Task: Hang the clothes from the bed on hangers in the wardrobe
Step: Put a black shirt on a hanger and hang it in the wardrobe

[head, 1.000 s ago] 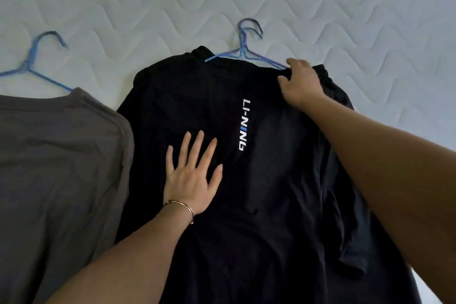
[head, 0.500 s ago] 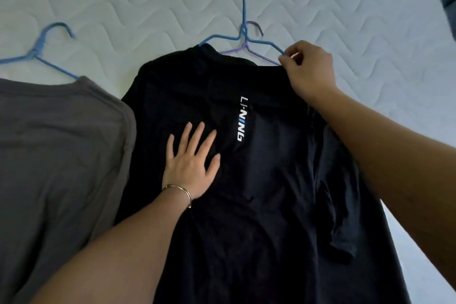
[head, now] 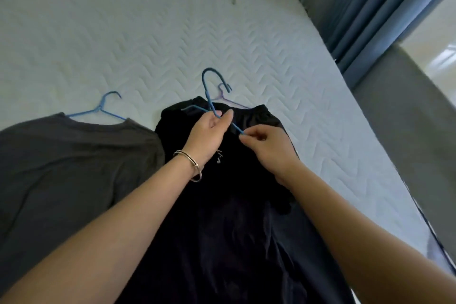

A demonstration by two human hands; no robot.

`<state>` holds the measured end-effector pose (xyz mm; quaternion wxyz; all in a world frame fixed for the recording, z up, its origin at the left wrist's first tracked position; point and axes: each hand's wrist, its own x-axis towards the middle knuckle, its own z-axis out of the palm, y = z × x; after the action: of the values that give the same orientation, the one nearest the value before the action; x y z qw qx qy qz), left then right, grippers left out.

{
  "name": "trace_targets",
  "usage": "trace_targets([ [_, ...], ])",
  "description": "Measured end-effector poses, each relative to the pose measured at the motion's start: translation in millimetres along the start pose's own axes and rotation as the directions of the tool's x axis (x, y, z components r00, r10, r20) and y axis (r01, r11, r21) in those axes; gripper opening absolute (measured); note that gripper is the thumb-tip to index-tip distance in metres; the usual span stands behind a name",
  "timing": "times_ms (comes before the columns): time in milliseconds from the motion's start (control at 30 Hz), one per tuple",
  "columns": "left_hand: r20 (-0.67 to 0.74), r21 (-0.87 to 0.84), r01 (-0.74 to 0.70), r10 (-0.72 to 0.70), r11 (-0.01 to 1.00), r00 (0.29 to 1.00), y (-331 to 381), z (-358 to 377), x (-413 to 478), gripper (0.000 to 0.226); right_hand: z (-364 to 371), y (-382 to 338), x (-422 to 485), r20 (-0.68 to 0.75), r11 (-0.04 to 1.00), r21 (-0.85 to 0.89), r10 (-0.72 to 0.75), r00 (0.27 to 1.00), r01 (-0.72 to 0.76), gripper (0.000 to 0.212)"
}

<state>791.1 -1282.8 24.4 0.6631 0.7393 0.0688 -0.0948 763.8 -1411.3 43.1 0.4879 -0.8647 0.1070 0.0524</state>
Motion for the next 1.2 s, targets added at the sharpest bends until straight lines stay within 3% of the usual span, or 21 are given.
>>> trace_targets([
  [133,0.017,-0.021,-0.032,0.032,0.999,0.999,65,-20,-63,0.009,-12,-54,-82,0.003,0.998,0.017,-0.061,0.998,0.061,0.005],
  [300,0.126,0.126,-0.149,0.133,0.981,0.983,158,-67,-131,0.022,-48,-139,-158,0.233,0.983,0.069,-0.183,0.955,0.171,0.014],
  [367,0.236,0.23,-0.216,0.161,0.949,0.958,196,-88,-156,0.023,-63,-168,-172,0.2,0.973,0.038,-0.231,0.952,0.228,0.016],
  [467,0.289,0.326,-0.274,0.181,0.905,0.94,248,-121,-194,0.017,-83,-203,-183,-0.004,0.953,0.014,-0.303,0.953,0.303,0.011],
  [533,0.238,0.407,-0.305,0.222,0.861,0.945,276,-141,-220,0.018,-95,-224,-188,-0.155,0.928,-0.02,-0.371,0.916,0.372,0.008],
  [600,0.171,0.473,-0.335,0.288,0.815,0.942,297,-158,-244,0.019,-107,-246,-195,-0.209,0.881,-0.107,-0.473,0.856,0.461,0.024],
  [700,0.054,0.494,-0.356,0.381,0.793,0.923,319,-180,-285,0.016,-118,-278,-208,-0.136,0.759,-0.298,-0.635,0.761,0.579,0.044],
  [800,-0.118,0.472,-0.361,0.463,0.805,0.879,333,-204,-327,0.011,-117,-306,-226,-0.075,0.636,-0.395,-0.742,0.667,0.663,0.039],
  [900,-0.268,0.451,-0.385,0.533,0.805,0.802,341,-235,-371,0.01,-109,-335,-247,-0.008,0.608,-0.285,-0.775,0.632,0.741,0.025],
  [1000,-0.328,0.554,-0.37,0.604,0.746,0.727,346,-272,-418,0.01,-89,-366,-277,0.129,0.546,-0.154,-0.815,0.565,0.823,0.018],
  [1200,-0.399,0.67,-0.238,0.612,0.703,0.683,337,-348,-515,0.011,-12,-424,-344,0.303,0.461,0.119,-0.86,0.41,0.879,0.02],
])
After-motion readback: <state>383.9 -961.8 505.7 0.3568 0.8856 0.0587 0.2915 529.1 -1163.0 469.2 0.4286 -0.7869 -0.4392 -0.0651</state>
